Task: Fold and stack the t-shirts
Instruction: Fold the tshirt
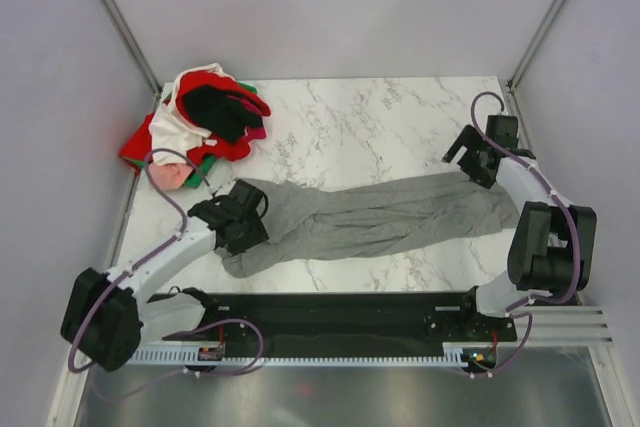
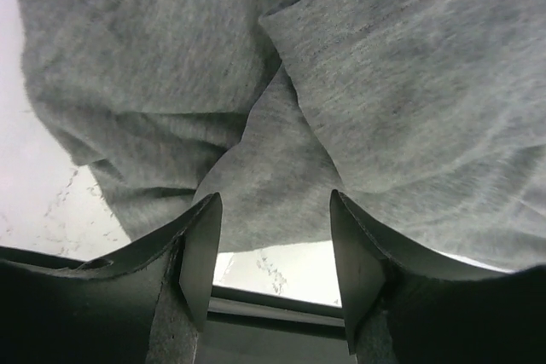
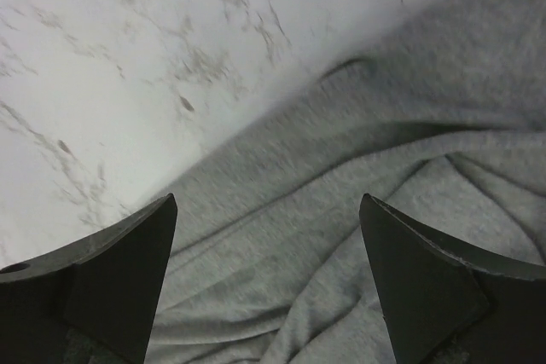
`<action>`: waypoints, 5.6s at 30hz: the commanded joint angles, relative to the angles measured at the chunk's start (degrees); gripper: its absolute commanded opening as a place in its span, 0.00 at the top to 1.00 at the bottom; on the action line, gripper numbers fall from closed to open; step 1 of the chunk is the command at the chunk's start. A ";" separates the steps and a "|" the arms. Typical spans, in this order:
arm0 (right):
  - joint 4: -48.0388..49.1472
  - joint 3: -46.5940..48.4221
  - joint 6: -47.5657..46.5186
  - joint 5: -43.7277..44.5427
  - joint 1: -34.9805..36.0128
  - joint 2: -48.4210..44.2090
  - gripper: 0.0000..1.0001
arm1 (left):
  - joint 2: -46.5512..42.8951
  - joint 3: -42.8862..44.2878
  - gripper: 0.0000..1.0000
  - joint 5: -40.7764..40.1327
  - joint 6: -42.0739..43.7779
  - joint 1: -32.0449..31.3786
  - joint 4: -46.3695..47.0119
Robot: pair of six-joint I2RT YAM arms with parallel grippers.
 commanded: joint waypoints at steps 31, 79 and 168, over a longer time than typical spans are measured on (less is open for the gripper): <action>-12.38 9.42 24.67 12.97 58.13 -7.20 0.02 | 72.66 102.43 0.01 24.42 17.26 8.57 30.34; 30.78 73.55 12.88 -15.67 24.20 58.70 0.02 | -4.27 6.63 0.16 11.52 10.25 -0.28 11.51; -35.05 -22.82 23.15 1.03 35.19 -55.00 1.00 | 4.35 2.85 0.98 9.13 -30.11 -40.01 17.49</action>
